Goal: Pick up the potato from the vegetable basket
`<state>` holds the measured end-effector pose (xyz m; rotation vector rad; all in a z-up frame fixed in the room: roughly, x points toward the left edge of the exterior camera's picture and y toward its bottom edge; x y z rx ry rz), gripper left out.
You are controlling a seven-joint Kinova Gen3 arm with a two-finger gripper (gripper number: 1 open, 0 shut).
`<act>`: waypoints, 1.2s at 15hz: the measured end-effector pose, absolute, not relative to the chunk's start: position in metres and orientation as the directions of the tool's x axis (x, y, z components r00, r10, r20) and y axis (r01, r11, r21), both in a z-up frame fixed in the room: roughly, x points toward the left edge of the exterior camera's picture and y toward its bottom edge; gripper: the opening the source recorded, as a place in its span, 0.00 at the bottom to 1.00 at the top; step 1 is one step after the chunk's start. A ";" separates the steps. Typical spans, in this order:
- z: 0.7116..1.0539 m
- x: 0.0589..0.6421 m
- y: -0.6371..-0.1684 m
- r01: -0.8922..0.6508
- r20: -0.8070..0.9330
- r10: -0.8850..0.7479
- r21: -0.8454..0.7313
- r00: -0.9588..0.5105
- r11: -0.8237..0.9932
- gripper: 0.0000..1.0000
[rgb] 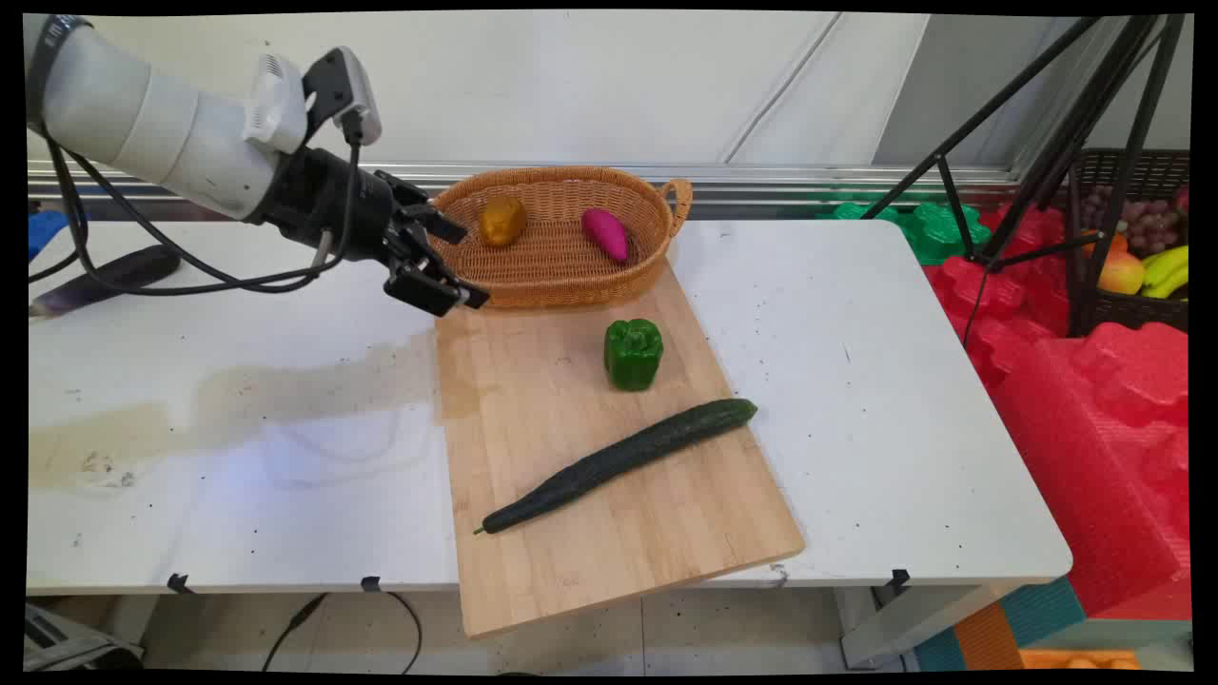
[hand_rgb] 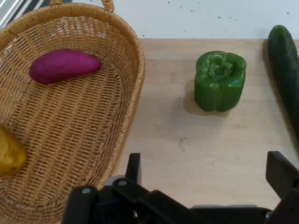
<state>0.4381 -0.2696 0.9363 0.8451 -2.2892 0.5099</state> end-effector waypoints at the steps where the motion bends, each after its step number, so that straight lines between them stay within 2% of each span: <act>1: 0.938 0.440 -0.269 -0.691 0.683 -0.442 -0.129 -0.582 0.711 1.00; 7: 0.954 0.450 -0.288 -0.775 0.711 -0.484 -0.135 -0.510 0.618 1.00; 12: 0.965 0.452 -0.336 -0.859 0.719 -0.537 -0.164 -0.440 0.485 1.00; 18: 0.954 0.444 -0.392 -0.917 0.693 -0.614 -0.189 -0.378 0.351 1.00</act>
